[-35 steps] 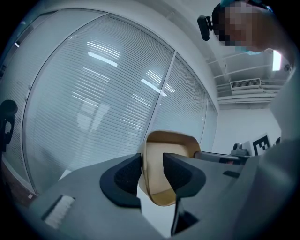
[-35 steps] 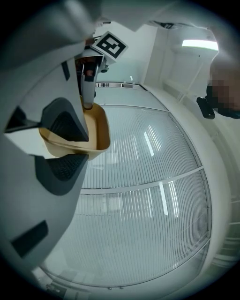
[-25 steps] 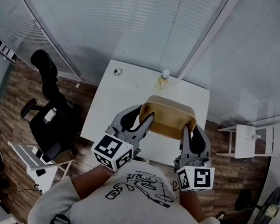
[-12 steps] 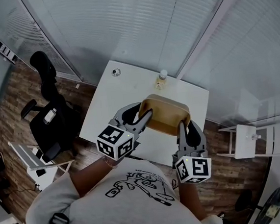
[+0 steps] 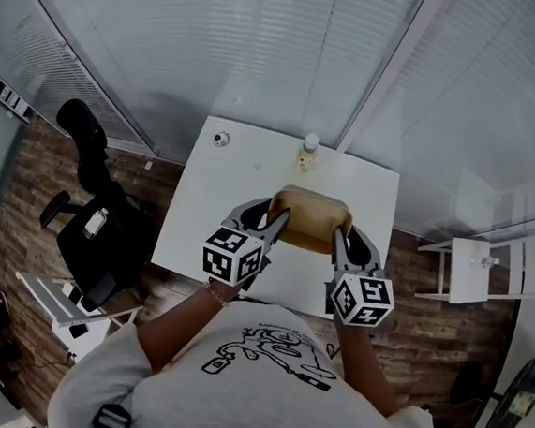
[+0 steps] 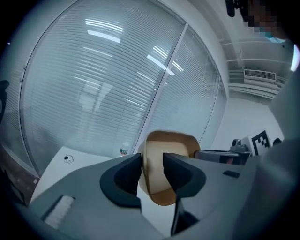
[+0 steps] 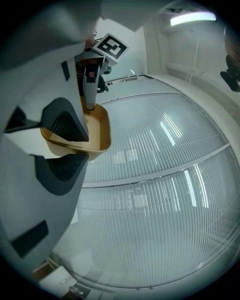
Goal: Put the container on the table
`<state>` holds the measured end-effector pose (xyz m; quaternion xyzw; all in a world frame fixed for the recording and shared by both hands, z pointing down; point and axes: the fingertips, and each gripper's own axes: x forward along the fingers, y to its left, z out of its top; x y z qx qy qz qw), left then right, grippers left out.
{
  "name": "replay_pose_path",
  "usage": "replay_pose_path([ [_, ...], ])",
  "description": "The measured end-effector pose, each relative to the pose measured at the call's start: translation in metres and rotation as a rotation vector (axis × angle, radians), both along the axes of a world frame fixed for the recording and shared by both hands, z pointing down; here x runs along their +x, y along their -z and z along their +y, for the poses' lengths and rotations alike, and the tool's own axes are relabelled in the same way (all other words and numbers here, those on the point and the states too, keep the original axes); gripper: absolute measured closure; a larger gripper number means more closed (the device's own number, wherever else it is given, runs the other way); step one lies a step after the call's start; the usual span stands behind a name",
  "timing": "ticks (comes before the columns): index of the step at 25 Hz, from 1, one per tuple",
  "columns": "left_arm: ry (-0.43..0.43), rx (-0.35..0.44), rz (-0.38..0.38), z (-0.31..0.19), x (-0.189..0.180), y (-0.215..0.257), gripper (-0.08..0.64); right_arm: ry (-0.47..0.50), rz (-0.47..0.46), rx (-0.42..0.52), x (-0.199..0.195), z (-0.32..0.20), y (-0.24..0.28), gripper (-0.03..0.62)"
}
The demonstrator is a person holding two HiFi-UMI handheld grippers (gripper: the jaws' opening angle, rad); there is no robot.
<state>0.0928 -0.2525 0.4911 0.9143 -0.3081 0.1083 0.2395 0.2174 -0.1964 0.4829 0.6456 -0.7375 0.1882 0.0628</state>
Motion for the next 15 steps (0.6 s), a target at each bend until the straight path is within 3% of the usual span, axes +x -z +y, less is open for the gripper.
replay_pose_path([
  [15,-0.01,-0.155,-0.114,-0.011,0.0,-0.108,0.417,0.019,-0.012,-0.191,0.0,-0.018,-0.106,0.515],
])
